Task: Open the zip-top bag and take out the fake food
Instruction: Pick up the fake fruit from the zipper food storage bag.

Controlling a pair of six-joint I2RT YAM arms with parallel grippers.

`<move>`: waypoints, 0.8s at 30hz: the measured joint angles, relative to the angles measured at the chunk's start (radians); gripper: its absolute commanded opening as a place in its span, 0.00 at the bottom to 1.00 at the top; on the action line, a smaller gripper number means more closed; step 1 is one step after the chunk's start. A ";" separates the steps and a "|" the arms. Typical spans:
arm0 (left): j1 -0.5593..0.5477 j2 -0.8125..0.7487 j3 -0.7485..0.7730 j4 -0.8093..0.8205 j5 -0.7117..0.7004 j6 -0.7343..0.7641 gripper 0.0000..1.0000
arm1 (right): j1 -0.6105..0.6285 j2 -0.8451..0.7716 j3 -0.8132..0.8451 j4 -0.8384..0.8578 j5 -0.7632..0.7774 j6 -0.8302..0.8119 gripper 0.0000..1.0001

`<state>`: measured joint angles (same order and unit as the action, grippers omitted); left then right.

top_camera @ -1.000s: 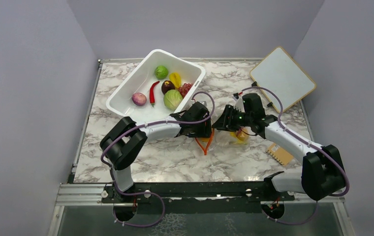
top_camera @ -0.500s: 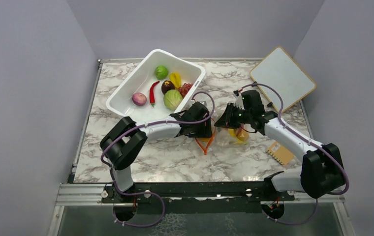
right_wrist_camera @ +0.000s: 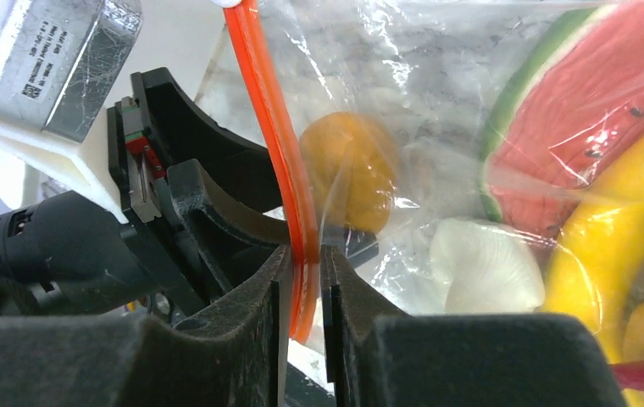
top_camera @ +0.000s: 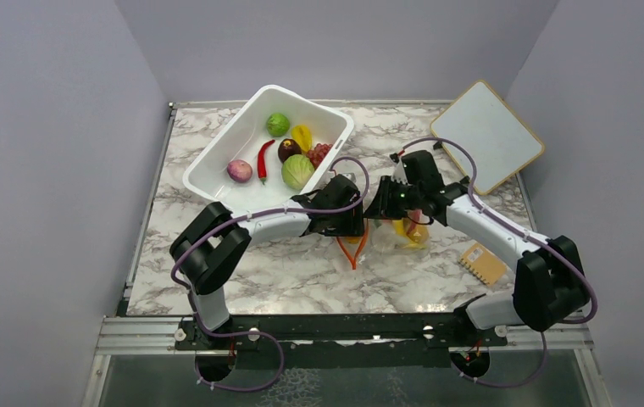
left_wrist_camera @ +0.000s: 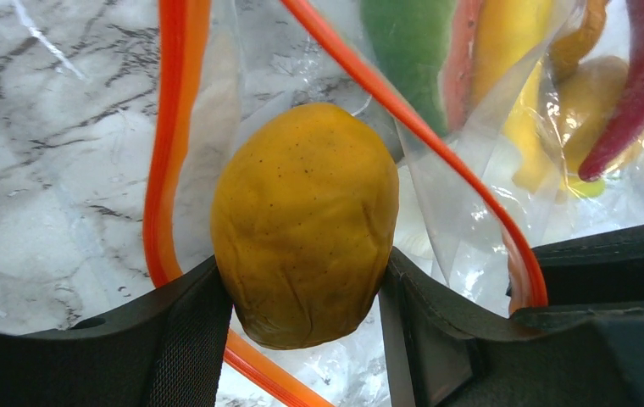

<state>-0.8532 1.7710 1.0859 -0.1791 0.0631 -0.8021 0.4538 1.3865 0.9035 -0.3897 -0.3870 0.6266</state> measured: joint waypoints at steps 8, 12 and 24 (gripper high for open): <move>0.000 0.000 -0.002 -0.008 0.000 0.000 0.25 | 0.066 0.041 0.059 -0.078 0.140 -0.029 0.13; 0.000 -0.003 -0.002 -0.008 0.000 0.000 0.23 | 0.071 0.040 0.059 -0.083 0.181 -0.029 0.09; 0.000 -0.053 -0.007 -0.016 0.005 0.008 0.14 | 0.071 0.025 0.056 -0.110 0.317 -0.022 0.02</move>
<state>-0.8532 1.7180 1.0786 -0.1955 0.0677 -0.7944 0.5247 1.4113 0.9600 -0.4995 -0.0696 0.6048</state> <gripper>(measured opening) 0.586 0.022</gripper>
